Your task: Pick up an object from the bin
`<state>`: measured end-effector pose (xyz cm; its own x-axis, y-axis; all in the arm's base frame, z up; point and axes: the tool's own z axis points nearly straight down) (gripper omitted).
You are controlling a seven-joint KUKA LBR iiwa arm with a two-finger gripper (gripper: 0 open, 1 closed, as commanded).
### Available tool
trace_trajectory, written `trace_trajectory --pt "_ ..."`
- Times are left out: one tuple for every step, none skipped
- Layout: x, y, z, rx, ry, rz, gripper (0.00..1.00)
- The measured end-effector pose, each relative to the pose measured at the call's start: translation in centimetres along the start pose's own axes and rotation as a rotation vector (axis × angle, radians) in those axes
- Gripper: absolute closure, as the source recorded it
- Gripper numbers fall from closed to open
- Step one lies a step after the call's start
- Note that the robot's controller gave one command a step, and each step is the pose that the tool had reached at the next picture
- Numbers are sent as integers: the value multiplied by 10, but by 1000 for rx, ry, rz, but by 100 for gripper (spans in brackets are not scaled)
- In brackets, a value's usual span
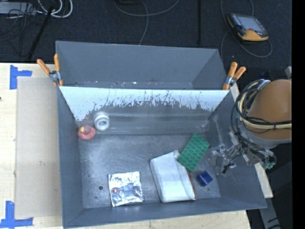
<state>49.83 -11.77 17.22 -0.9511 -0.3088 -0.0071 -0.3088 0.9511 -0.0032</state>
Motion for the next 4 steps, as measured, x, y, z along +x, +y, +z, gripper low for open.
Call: trace_trajectory --pt "2 0 4 -4 7 3 0" --pt "-85 -19 56 -4 3 43 0" --pt "-80 4 105 -7 9 -126 0" --pt "-81 3 103 -6 7 -123 100"
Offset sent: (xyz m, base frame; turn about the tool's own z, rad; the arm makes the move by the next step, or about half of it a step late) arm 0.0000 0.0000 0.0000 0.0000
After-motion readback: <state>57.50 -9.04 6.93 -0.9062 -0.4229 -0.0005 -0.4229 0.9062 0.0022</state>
